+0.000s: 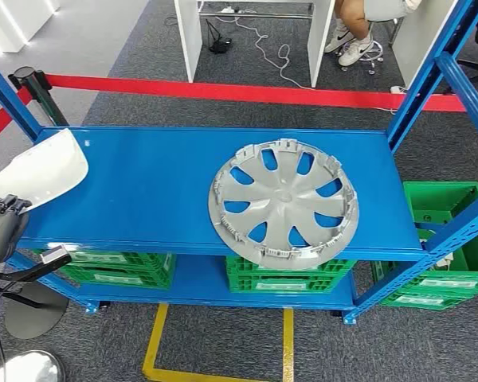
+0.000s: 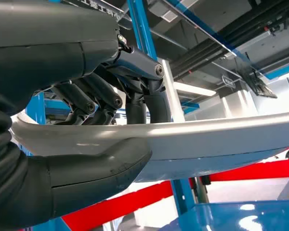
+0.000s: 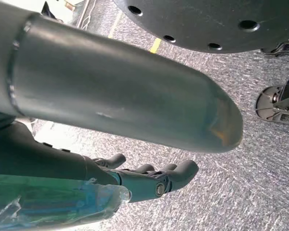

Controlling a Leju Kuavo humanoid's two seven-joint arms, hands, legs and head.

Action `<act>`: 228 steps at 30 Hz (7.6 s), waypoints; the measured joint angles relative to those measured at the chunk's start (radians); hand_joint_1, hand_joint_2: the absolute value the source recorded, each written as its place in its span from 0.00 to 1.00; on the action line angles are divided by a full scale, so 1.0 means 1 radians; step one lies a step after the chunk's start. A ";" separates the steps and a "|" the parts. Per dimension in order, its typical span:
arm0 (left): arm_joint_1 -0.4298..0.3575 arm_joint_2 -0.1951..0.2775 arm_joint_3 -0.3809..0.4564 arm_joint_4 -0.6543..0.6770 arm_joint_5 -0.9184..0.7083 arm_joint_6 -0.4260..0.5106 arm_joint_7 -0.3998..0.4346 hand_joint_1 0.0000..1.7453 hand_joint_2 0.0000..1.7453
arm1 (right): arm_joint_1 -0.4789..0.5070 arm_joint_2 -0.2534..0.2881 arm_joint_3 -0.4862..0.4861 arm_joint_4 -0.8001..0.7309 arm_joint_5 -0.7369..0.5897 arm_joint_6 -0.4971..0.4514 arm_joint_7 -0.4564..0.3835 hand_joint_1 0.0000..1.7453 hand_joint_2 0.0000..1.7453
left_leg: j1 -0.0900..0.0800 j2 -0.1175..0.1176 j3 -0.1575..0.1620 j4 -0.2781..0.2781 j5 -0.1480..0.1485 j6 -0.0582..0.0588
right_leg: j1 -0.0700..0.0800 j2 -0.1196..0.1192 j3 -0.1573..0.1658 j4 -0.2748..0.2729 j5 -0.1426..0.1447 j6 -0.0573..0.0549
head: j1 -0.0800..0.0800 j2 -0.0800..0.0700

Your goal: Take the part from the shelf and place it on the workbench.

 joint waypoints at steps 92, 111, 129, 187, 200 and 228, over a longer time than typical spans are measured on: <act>0.227 0.149 0.177 -0.115 0.102 -0.062 -0.047 1.00 1.00 | -0.017 0.001 -0.008 0.005 0.029 -0.009 -0.055 0.00 0.00 | 0.000 0.010 -0.132 0.036 0.057 -0.010 | 0.019 -0.016 0.136 -0.092 -0.044 -0.032 | 0.013 0.000; 0.296 0.192 0.290 -0.123 0.158 -0.089 -0.117 1.00 1.00 | -0.012 -0.001 0.012 0.006 0.049 -0.007 -0.061 0.00 0.00 | 0.011 0.012 -0.053 -0.020 0.065 0.026 | 0.012 -0.013 -0.101 0.244 -0.139 0.026 | 0.016 0.000; 0.325 0.198 0.338 -0.125 0.170 -0.105 -0.139 1.00 1.00 | -0.021 -0.001 0.020 0.007 0.057 -0.008 -0.061 0.00 0.00 | 0.014 0.010 -0.144 0.258 -0.006 -0.037 | 0.019 -0.021 0.036 -0.062 0.013 -0.032 | 0.012 0.000; 0.329 0.211 0.414 -0.122 0.214 -0.175 -0.167 1.00 1.00 | -0.015 -0.008 0.103 0.007 0.109 -0.039 -0.061 0.00 0.00 | 0.011 -0.044 -0.175 0.105 0.055 -0.030 | 0.007 -0.004 0.098 -0.049 -0.043 -0.028 | -0.007 0.000; 0.325 0.251 0.448 -0.157 0.344 -0.323 -0.206 1.00 1.00 | -0.016 -0.008 0.103 0.007 0.097 -0.044 -0.061 0.00 0.00 | 0.007 0.037 -0.078 -0.010 0.093 0.001 | 0.024 -0.130 0.089 -0.029 -0.067 -0.001 | -0.007 0.000; 0.305 0.259 0.454 -0.196 0.398 -0.389 -0.217 1.00 1.00 | -0.010 -0.008 0.103 0.007 0.081 -0.050 -0.063 0.00 0.00 | -0.009 0.072 -0.090 0.004 0.091 -0.003 | 0.024 -0.139 0.087 -0.030 -0.059 -0.011 | -0.012 0.000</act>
